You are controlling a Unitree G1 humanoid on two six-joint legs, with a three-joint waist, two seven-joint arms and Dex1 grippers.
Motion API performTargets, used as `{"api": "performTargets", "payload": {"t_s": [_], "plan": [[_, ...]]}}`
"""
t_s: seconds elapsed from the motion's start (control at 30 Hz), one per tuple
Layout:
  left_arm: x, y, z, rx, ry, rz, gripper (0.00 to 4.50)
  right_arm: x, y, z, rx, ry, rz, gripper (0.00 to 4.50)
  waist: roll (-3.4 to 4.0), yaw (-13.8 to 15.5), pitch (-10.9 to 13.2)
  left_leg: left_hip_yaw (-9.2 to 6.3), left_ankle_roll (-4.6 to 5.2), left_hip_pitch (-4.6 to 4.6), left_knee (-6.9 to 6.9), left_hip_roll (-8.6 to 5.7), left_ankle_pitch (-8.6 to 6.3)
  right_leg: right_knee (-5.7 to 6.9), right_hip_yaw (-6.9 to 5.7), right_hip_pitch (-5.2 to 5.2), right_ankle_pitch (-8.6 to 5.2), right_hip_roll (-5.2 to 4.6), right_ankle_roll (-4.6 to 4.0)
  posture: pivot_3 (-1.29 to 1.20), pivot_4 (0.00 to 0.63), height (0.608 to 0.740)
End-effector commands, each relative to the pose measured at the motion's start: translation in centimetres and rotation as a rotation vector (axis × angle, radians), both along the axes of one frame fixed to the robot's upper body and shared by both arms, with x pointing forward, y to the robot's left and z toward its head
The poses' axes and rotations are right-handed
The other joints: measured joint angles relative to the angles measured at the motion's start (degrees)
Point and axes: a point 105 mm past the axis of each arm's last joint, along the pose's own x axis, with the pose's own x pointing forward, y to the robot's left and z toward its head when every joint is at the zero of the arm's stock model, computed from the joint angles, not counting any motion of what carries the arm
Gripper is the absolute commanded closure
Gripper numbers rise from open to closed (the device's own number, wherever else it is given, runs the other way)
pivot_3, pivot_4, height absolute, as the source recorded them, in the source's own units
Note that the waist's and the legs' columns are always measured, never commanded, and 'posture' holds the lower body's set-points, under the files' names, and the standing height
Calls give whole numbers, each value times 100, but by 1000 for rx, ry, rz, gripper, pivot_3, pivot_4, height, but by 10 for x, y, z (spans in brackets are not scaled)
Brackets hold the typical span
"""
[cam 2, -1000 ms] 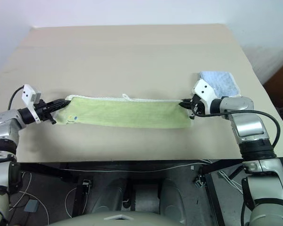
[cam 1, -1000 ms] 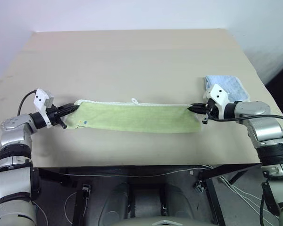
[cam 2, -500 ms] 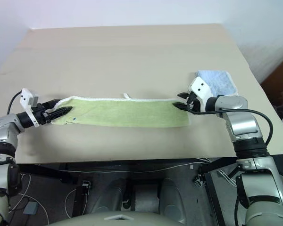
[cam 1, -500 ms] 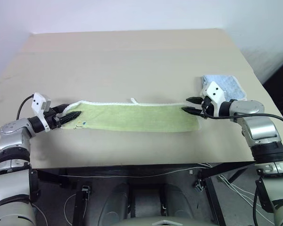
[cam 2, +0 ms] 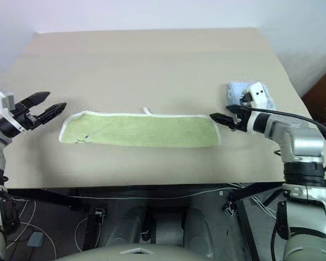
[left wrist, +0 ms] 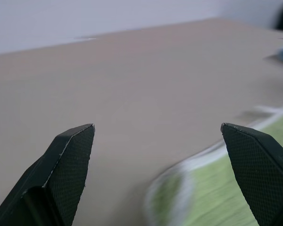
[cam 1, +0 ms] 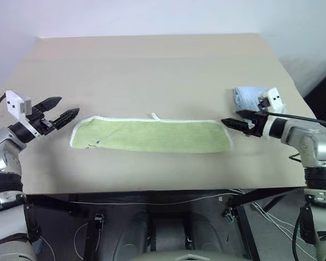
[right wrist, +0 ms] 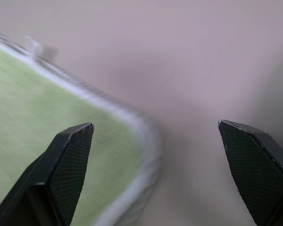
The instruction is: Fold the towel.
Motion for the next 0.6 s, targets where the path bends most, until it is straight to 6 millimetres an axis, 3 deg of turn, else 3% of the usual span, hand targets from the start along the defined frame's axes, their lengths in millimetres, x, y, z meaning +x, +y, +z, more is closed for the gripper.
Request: {"api": "performTargets", "payload": {"t_s": [0.03, 0.13, 0.27, 0.43, 0.6], "plan": [[-8, -30, 17, -32, -24, -123, 0, -20, -1, 17, 177, 88, 21, 53, 0, 0, 0, 0, 0, 2, 0, 1, 0, 0, 1, 0, 0, 0, 0, 0, 150, 740], [-20, -62, 16, -72, 31, -256, 0, -39, -3, 15, 302, 189, 39, 53, 0, -1, 0, 0, 0, 2, 0, 4, 0, 1, 5, 0, 0, 0, -2, 0, 150, 740], [-35, -95, 0, -53, 117, -385, 0, -64, 2, -6, 372, 339, 36, 53, 1, 5, -1, 0, 0, 2, -7, 4, -1, -6, 10, 1, 0, -2, -3, 0, 150, 740], [-36, -112, -11, -47, 151, -421, 0, -77, 9, -29, 434, 436, 6, 53, 1, 4, -2, 2, 1, 8, -4, 6, 0, -4, 8, 3, 3, 3, -8, 0, 150, 740], [-36, -120, -18, -33, 156, -436, 0, -75, 12, -43, 491, 457, -56, 53, -6, -8, -6, 14, 2, 14, -4, 6, 0, -5, 12, 7, 3, 5, -7, 0, 150, 740]]}}
